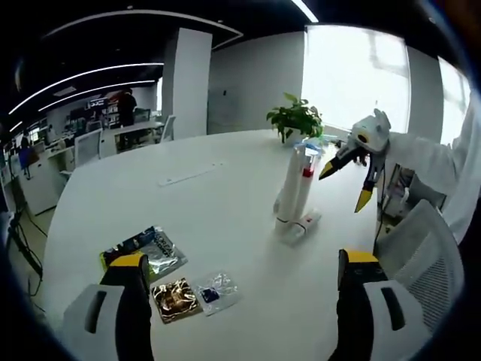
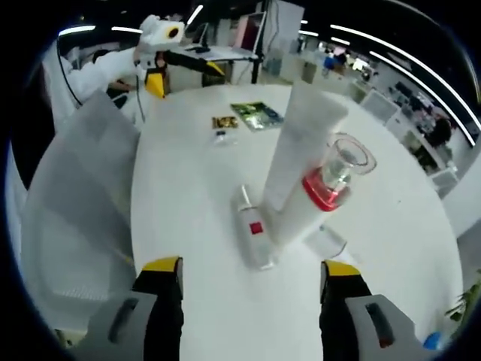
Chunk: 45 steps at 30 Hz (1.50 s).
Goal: Arrange the skincare products in the storage area until every visible bottle or jar stands upright without overlapping.
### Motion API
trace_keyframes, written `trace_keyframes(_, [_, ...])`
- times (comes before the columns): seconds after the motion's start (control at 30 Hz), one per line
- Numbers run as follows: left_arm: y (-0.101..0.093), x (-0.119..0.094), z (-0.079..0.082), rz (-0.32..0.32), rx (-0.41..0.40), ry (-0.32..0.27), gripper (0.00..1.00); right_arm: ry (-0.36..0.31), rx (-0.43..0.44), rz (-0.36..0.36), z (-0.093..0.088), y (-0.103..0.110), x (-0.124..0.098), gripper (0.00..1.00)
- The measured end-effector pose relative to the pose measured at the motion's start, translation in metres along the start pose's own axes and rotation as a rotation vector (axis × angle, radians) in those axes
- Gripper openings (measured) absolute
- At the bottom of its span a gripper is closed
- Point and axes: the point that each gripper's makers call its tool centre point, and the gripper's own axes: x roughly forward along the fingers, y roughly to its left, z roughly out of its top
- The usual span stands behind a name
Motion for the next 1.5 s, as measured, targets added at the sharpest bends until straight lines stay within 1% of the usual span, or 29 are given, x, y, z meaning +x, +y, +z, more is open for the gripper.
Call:
trace_keyframes(0.17, [0.001, 0.0, -0.001, 0.001, -0.001, 0.004, 0.99, 0.02, -0.012, 0.007, -0.005, 0.0, 0.006, 0.59])
trace_keyframes(0.27, [0.003, 0.0, -0.002, 0.001, -0.002, 0.005, 0.99, 0.011, 0.008, 0.007, -0.006, -0.003, 0.009, 0.57])
trace_keyframes(0.4, [0.002, 0.0, -0.003, 0.0, -0.002, 0.008, 0.99, 0.015, 0.015, 0.013, -0.007, -0.001, 0.013, 0.57])
trace_keyframes(0.47, [0.002, 0.0, -0.003, 0.001, -0.004, 0.008, 0.99, 0.015, 0.032, 0.021, -0.008, -0.001, 0.017, 0.59])
trace_keyframes(0.5, [0.001, 0.0, -0.003, 0.0, -0.005, 0.007, 0.99, 0.009, 0.041, 0.037, -0.007, 0.002, 0.018, 0.6])
trace_keyframes(0.6, [-0.002, 0.001, -0.003, -0.001, -0.003, 0.006, 0.99, 0.013, 0.035, 0.052, -0.005, 0.006, 0.022, 0.62])
trace_keyframes(0.7, [0.001, 0.0, -0.005, 0.002, -0.006, 0.01, 0.99, 0.016, 0.032, 0.068, -0.006, 0.009, 0.028, 0.65])
trace_keyframes(0.83, [0.004, -0.001, -0.006, 0.006, -0.009, 0.011, 0.99, 0.036, 0.035, 0.062, -0.012, 0.007, 0.035, 0.67])
trace_keyframes(1.0, [0.009, -0.002, -0.008, 0.008, -0.012, 0.013, 0.99, 0.027, 0.057, 0.043, -0.013, 0.004, 0.043, 0.66])
trace_keyframes(1.13, [0.005, -0.001, -0.008, 0.012, -0.015, 0.015, 0.99, 0.032, 0.077, 0.044, -0.016, 0.005, 0.048, 0.62])
trace_keyframes(1.2, [0.002, -0.001, -0.008, 0.014, -0.014, 0.014, 0.99, 0.031, 0.075, 0.043, -0.017, 0.006, 0.052, 0.59])
trace_keyframes(1.27, [0.002, -0.001, -0.008, 0.014, -0.016, 0.015, 0.99, 0.026, 0.08, 0.045, -0.018, 0.006, 0.054, 0.58])
trace_keyframes(1.3, [0.0, -0.001, -0.008, 0.014, -0.015, 0.015, 0.99, 0.02, 0.073, 0.035, -0.018, 0.004, 0.056, 0.56])
trace_keyframes(1.37, [-0.001, -0.001, -0.008, 0.014, -0.016, 0.017, 0.99, 0.029, 0.087, 0.041, -0.02, 0.003, 0.058, 0.56])
trace_keyframes(1.43, [-0.001, -0.001, -0.008, 0.016, -0.017, 0.018, 0.99, 0.027, 0.094, 0.042, -0.021, 0.001, 0.061, 0.53])
trace_keyframes(1.5, [-0.003, 0.0, -0.008, 0.02, -0.019, 0.02, 0.99, 0.032, 0.115, 0.04, -0.023, -0.001, 0.065, 0.55])
